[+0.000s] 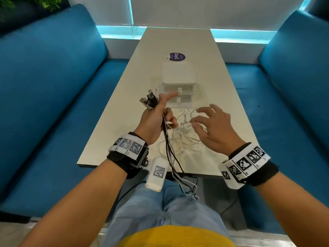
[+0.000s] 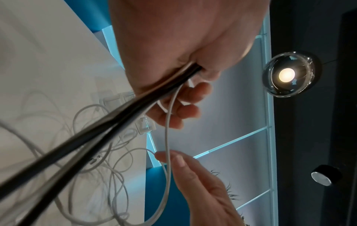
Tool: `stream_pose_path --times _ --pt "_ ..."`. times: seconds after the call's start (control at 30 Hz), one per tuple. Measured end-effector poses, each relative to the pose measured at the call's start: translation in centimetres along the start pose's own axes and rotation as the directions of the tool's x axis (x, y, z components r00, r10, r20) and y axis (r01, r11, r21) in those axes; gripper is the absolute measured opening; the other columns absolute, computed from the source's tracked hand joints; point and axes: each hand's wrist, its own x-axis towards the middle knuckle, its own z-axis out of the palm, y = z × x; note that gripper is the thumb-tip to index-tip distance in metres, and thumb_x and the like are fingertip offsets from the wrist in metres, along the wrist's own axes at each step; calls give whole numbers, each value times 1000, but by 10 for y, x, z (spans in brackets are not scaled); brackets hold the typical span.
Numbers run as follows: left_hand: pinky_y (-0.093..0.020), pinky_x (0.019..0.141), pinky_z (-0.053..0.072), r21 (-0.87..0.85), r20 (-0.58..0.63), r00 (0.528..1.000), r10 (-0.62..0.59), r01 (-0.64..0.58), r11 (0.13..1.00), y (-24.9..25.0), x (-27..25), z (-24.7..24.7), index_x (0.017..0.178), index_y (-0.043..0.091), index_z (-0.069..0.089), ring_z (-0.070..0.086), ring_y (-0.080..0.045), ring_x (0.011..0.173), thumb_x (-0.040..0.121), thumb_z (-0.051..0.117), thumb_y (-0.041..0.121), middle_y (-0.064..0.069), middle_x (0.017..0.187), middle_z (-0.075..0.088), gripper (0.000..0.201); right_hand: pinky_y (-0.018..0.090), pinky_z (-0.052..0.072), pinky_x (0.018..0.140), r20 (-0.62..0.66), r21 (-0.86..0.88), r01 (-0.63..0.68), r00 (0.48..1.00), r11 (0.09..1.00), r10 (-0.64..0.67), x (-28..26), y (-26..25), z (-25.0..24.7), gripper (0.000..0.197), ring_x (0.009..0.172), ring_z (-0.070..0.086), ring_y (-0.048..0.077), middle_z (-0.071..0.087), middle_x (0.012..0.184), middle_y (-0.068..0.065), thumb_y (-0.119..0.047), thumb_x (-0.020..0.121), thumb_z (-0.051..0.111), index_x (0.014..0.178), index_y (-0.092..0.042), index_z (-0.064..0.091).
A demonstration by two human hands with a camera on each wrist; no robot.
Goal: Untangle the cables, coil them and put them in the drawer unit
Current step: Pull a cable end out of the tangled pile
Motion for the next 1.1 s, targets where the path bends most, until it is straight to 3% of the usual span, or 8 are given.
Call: stream_pose_path --times 0.13,0.23,0.4,0.57,0.73,0.9,1.0,1.1 --pt "-35 62 53 47 -53 997 -47 49 998 1 1 5 93 9 70 54 -24 54 99 30 52 0 50 39 59 23 40 83 332 287 -30 941 957 -70 -2 -1 -13 22 96 54 11 54 108 -7 -32 92 55 107 -28 69" --pt "-27 50 44 -58 -64 994 -86 83 995 2 3 5 71 10 60 40 -18 44 97 32 56 2 47 31 60 25 43 84 461 130 -27 887 991 -36 -6 16 -4 15 96 58 14 56 105 -2 -28 89 63 100 -24 72" --pt "-18 36 15 -147 15 979 -204 204 968 -1 9 1 68 17 47 16 -6 36 98 37 53 7 49 23 48 18 35 79 298 130 -167 947 977 123 1 36 -1 15 96 59 18 61 97 1 -16 90 64 100 -14 75" --pt "-18 36 19 168 -11 990 -141 141 976 -16 16 19 106 14 66 22 -5 39 96 51 8 6 60 37 20 6 44 76 20 458 -134 990 879 141 4 27 -10 18 77 62 -1 69 88 -6 -4 86 66 90 -19 75" --pt "-21 44 29 443 7 1000 -15 11 897 -38 17 38 104 13 72 37 -1 38 84 69 10 15 47 53 20 19 50 71 -126 652 10 988 758 95 0 12 -18 31 73 62 2 67 84 -6 11 82 60 90 -15 73" --pt "-23 66 51 466 23 990 139 -134 874 -45 20 39 90 7 73 64 -4 65 81 74 11 7 71 70 10 14 49 68 -101 721 -15 987 692 127 -5 7 -23 28 71 64 1 70 88 4 13 82 62 97 -8 73" --pt "-10 50 39 392 -50 993 111 -82 916 -41 18 39 81 15 70 54 5 49 86 70 13 14 60 64 6 15 52 74 -44 667 -111 981 737 187 -4 11 -23 19 74 66 8 70 83 -2 -6 83 72 98 -16 72" --pt "-14 41 33 160 -247 968 36 4 987 -32 19 29 78 18 69 48 3 41 89 65 11 7 71 66 14 13 48 76 38 483 -215 974 849 225 -3 29 -17 7 80 65 7 71 83 -7 -14 85 71 89 -17 75"
